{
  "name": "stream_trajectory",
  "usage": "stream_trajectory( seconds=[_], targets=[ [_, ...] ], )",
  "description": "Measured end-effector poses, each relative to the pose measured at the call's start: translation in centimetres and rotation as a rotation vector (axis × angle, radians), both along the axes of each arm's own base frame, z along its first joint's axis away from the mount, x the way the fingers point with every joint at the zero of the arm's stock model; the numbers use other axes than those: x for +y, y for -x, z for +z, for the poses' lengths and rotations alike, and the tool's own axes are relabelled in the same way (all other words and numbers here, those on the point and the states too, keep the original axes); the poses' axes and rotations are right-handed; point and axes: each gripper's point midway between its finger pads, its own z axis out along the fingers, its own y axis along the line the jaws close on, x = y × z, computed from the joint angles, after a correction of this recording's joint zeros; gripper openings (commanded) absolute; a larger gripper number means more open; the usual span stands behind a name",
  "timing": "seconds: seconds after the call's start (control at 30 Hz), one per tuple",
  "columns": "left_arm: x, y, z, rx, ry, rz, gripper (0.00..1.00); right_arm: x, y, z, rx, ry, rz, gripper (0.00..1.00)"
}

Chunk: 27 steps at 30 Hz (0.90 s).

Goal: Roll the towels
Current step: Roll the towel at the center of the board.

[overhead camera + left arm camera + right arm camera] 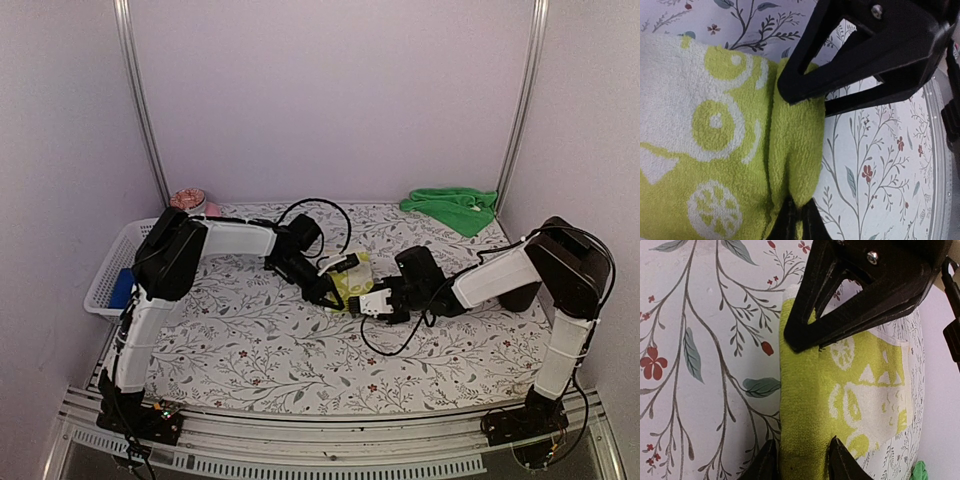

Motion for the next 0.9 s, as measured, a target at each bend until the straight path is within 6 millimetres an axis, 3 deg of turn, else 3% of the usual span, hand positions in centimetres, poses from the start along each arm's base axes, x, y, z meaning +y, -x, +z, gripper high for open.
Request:
stream_trajectory(
  seconds=[0.1, 0.2, 0.27, 0.47, 0.6, 0.9],
  targets=[
    [0.0, 0.0, 0.0, 0.008, 0.000, 0.001, 0.03, 0.0, -0.1, 0.0, -0.007, 0.003, -0.005, 0.29],
    [0.0, 0.0, 0.0, 0.011, -0.002, 0.004, 0.04, -0.1, -0.2, -0.2, -0.006, 0.007, -0.012, 0.08],
    [0.0, 0.0, 0.0, 0.013, -0.002, 0.004, 0.11, -0.1, -0.2, -0.4, -0.001, 0.011, -0.019, 0.03],
    [0.1, 0.2, 0.1, 0.024, -0.002, 0.003, 0.41, 0.1, -0.2, -0.5, 0.058, 0.030, -0.024, 0.02],
    [0.9, 0.7, 1.0, -0.017, -0.004, 0.013, 0.55, 0.5, 0.1, -0.6, 0.161, 0.037, -0.012, 0.02],
    [4.5, 2.0, 5.4, -0.298, 0.007, 0.111, 0.60, 0.6, 0.4, -0.8, 0.467, 0.038, -0.004, 0.02]
  ],
)
